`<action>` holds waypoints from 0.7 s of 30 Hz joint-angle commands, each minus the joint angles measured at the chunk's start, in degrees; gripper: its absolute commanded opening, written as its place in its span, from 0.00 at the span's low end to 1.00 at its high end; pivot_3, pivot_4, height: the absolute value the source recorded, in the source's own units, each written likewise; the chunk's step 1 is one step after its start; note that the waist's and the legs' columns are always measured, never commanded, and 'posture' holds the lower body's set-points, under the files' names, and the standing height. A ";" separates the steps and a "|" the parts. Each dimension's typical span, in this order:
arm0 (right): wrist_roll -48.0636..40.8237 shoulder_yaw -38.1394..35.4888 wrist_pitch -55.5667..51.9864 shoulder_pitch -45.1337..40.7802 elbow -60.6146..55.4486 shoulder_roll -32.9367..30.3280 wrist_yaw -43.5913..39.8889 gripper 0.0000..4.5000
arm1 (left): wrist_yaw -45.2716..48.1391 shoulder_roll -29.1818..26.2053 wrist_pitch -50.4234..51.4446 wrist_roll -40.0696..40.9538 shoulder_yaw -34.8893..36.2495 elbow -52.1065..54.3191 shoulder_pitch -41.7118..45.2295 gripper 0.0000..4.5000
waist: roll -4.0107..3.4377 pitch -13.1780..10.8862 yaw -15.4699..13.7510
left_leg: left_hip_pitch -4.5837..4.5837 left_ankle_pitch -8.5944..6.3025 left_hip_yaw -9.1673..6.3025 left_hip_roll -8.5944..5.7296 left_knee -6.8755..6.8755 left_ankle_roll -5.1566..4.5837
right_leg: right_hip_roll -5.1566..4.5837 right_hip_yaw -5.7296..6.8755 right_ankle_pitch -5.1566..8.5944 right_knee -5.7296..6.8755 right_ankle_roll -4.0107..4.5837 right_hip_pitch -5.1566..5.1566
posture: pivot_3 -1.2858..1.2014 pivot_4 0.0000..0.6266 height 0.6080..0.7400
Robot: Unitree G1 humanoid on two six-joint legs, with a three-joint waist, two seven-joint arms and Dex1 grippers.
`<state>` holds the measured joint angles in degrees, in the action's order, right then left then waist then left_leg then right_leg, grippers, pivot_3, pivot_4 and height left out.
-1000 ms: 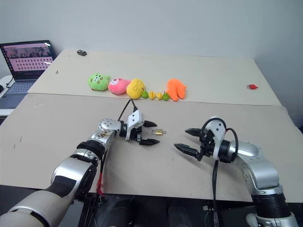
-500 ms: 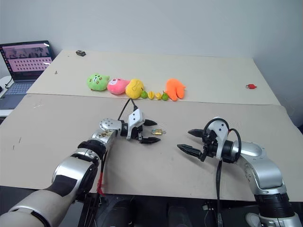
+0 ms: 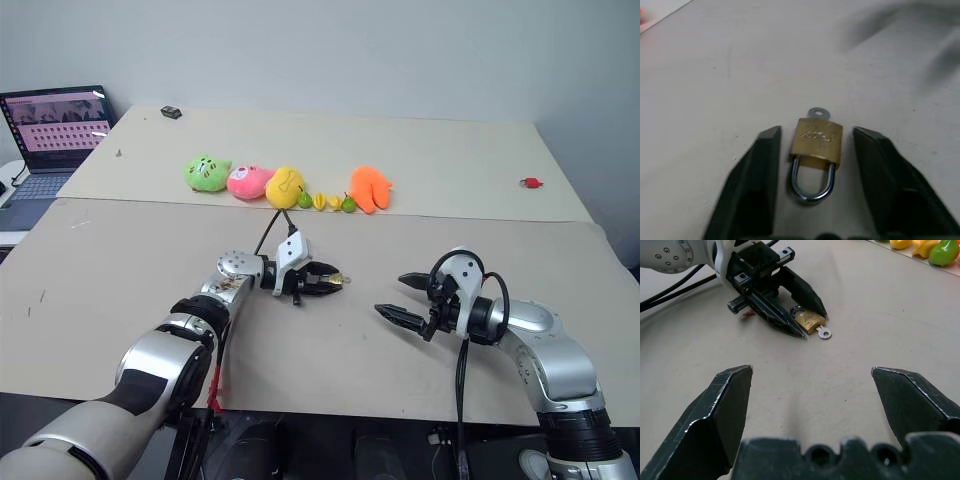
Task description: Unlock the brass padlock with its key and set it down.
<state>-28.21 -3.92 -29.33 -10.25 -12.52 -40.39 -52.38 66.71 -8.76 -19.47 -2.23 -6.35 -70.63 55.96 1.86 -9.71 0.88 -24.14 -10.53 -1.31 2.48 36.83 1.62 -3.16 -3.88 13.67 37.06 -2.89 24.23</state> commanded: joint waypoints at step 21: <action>-0.19 -1.51 1.78 -2.39 0.20 0.36 -0.15 1.00 | 3.34 -0.39 -0.78 1.43 2.64 0.87 1.74 0.18 | 0.00 0.00 -0.02 | 0.00 0.00 0.00 0.00 0.01 0.00 | 0.00 0.00 0.00 0.02 0.00 0.00 | 0.52 0.24 0.86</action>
<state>-28.11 -3.91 -29.10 -11.78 -11.56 -40.05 -52.36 69.62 -9.46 -19.85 -2.05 -4.65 -70.64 55.97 1.86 -9.71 0.86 -24.14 -10.53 -1.32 2.47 36.84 1.62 -3.16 -3.88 13.67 37.07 -2.88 24.23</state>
